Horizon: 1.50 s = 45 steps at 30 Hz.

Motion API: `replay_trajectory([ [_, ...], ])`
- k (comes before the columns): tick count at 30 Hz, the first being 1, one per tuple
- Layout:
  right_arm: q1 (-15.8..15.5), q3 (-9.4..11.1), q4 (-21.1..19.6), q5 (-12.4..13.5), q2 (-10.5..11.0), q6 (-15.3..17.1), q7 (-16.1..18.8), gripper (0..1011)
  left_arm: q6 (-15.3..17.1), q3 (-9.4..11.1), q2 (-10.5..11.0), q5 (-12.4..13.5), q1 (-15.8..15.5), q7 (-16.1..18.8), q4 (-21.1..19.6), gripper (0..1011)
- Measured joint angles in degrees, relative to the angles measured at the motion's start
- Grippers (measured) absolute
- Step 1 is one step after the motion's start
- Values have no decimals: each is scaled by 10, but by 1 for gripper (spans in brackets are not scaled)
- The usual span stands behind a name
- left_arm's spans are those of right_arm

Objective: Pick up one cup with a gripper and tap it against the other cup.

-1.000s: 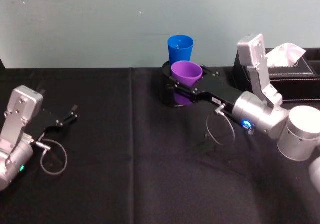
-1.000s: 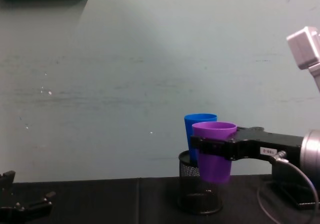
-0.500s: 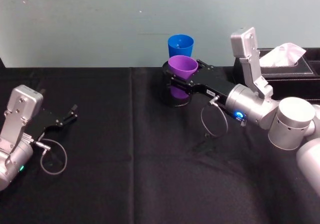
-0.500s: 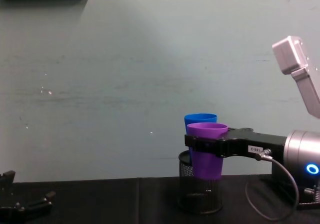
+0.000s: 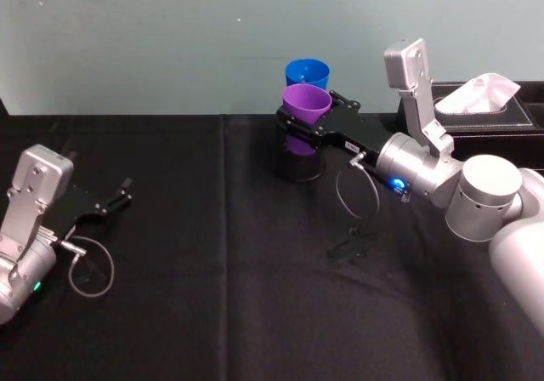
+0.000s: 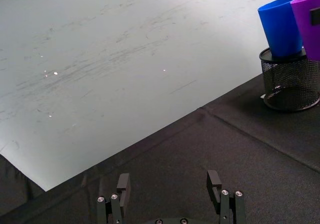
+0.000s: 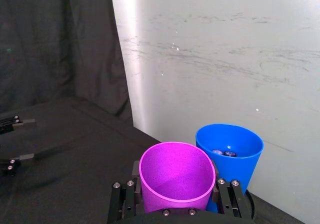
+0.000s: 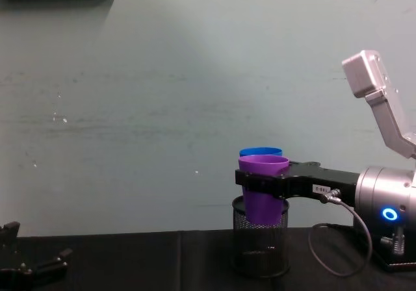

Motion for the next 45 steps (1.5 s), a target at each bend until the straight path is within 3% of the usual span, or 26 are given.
replay_trajectory([
  [15, 37, 9, 60, -12, -21, -17, 8, 741, 0, 0, 0, 0, 0, 0, 0, 1000],
  [45, 53, 18, 82, -17, -30, -14, 22, 741, 0, 0, 0, 0, 0, 0, 0, 1000],
])
